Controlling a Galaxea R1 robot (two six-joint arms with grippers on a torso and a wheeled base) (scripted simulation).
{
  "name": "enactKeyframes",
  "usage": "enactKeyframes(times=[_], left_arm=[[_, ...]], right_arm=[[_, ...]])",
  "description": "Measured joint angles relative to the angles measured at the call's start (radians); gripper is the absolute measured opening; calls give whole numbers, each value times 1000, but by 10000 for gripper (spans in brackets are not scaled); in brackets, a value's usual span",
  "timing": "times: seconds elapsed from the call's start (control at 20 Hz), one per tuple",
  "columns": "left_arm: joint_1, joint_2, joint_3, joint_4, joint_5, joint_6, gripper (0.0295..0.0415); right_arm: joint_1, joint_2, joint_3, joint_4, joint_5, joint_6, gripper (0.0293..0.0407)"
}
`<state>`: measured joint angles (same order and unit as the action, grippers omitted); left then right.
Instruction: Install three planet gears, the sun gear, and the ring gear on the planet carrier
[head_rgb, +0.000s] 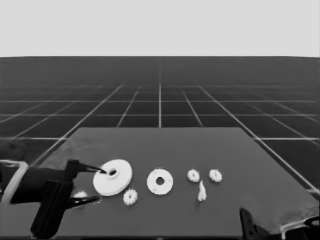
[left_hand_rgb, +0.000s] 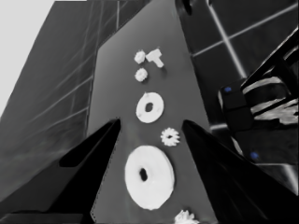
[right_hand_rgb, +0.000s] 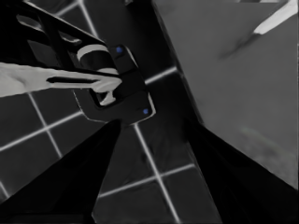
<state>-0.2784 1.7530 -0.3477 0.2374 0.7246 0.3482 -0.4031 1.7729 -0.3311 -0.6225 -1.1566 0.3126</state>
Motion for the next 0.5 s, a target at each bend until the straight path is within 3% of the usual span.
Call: enactKeyframes(times=[0.05, 0.1, 0.15, 0.2, 0.25, 0.3, 0.35, 0.4, 0.5], left_arm=[[-26, 1, -28, 30, -20, 1, 297], [-42, 1, -46, 47, -31, 2, 314], [-51, 2, -56, 58, -38, 2, 346], [-25, 248, 16, 543, 432, -484, 374], [-16, 604, -13, 491, 930, -984, 389], [-17, 794, -177, 171, 933, -1480, 404], [-2, 822, -336, -25, 922, -1718, 401], [14, 824, -454, -135, 891, -1820, 394], [34, 829, -584, -237, 860, -1891, 386]], right_arm=[[20, -6, -23, -31, -10, 1, 308], [32, -9, -37, -49, -15, 2, 337], [39, -11, -45, -60, -19, 3, 368], [43, -12, -50, -66, -21, 3, 380], [45, -13, -52, -70, -22, 3, 383], [47, -13, -54, -72, -23, 3, 384], [47, -13, -55, -73, -23, 3, 384], [48, -14, -55, -74, -23, 3, 384], [48, -14, -55, -75, -23, 3, 385]])
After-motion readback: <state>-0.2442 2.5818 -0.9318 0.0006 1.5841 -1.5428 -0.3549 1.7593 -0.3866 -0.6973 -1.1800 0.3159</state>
